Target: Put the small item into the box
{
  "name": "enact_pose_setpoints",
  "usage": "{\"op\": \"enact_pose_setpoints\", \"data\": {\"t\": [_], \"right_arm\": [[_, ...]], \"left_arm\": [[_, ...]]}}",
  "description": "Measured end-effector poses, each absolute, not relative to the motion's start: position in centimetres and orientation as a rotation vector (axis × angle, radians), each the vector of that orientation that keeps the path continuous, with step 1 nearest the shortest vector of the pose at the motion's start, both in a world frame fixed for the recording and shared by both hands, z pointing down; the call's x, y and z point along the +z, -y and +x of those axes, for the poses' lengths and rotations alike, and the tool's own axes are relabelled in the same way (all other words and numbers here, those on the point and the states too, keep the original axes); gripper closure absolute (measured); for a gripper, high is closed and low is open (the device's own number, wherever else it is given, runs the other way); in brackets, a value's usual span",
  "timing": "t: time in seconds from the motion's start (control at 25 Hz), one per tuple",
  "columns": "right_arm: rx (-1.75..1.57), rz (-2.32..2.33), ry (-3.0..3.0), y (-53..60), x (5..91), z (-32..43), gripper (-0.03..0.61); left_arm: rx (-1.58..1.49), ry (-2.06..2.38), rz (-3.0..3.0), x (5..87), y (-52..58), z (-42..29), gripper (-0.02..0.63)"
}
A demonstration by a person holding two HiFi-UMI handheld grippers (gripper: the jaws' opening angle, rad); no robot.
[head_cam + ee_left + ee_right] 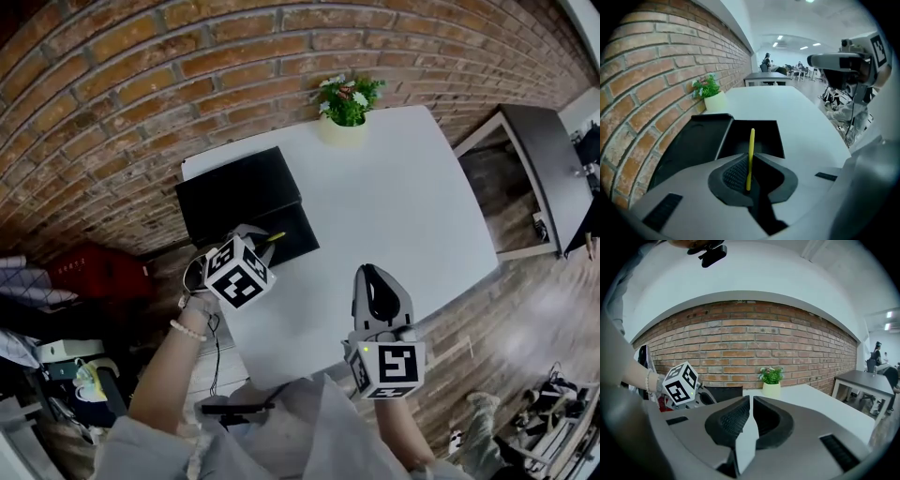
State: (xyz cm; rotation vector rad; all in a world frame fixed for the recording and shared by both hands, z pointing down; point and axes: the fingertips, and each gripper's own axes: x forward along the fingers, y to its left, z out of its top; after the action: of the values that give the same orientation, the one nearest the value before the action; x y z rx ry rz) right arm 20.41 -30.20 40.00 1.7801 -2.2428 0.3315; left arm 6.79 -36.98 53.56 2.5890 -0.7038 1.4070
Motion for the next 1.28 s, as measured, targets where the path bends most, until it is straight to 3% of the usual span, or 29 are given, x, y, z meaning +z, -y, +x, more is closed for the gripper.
{"op": "enact_pose_setpoints", "data": {"t": [0.28, 0.72, 1.28], "right_arm": [[0.376, 1.781, 2.252, 29.9, 40.6, 20.8, 0.525], [0.393, 1.753, 2.251, 29.2, 41.3, 20.7, 0.525], [0.26, 1.689, 2.372, 28.3, 36.5, 17.3, 0.525]], "left_arm": [[1.647, 0.574, 2.498, 57.4, 37.3, 7.2, 0.574], [1.626, 0.602, 2.491, 57.7, 37.1, 7.2, 0.572], [0.853, 1.158, 2.746, 42.0, 34.9, 3.8, 0.595]]}}
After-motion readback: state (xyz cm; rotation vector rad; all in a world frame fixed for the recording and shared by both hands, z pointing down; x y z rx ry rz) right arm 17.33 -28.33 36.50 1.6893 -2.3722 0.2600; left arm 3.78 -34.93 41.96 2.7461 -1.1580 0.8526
